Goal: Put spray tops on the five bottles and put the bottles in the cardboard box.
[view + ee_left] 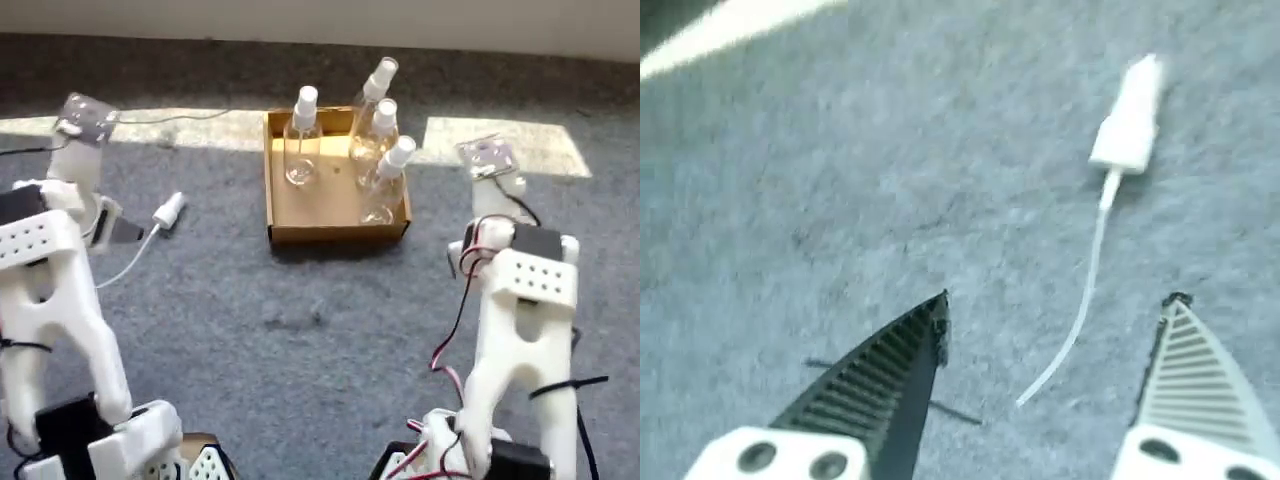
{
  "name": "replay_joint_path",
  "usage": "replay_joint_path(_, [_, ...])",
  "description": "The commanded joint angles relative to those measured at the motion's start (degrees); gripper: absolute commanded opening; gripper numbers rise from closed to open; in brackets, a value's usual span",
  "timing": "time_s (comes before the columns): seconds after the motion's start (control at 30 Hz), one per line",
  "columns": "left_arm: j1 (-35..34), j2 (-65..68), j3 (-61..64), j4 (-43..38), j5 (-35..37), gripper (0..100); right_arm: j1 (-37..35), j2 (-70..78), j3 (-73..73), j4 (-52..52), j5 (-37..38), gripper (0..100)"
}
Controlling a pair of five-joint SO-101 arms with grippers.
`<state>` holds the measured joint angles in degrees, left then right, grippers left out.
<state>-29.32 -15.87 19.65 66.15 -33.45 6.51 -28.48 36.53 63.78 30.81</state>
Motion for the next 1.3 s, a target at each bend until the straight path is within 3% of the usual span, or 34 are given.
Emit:
replay_joint_path(0.0, [10.15, 8.57, -16.22, 4.40, 3.25, 30, -5.93, -13.05, 10.77, -1.36, -0.62, 9.2])
replay_joint_path(0.3, [13.67, 37.05, -42.68, 6.77, 2.99, 30, -13.76, -36.00, 28.00, -1.01, -2.90, 9.2])
replay_joint_path(0.67, [13.41, 61.58, -62.11, 13.80, 2.99, 30, -18.33, -39.78, 32.57, -1.19, -2.99, 9.2])
replay_joint_path(0.8, [13.49, 66.51, -63.96, 15.47, 2.99, 28, -19.30, -39.69, 32.84, -1.10, -2.99, 9.2])
replay_joint_path(1.07, [13.67, 68.44, -64.31, 20.57, 2.99, 12, -19.56, -39.78, 32.75, -1.54, -2.99, 9.1])
replay_joint_path(1.27, [13.32, 65.80, -73.98, 30.95, 3.25, 5, -23.87, -39.87, 32.57, -1.54, -2.99, 9.1])
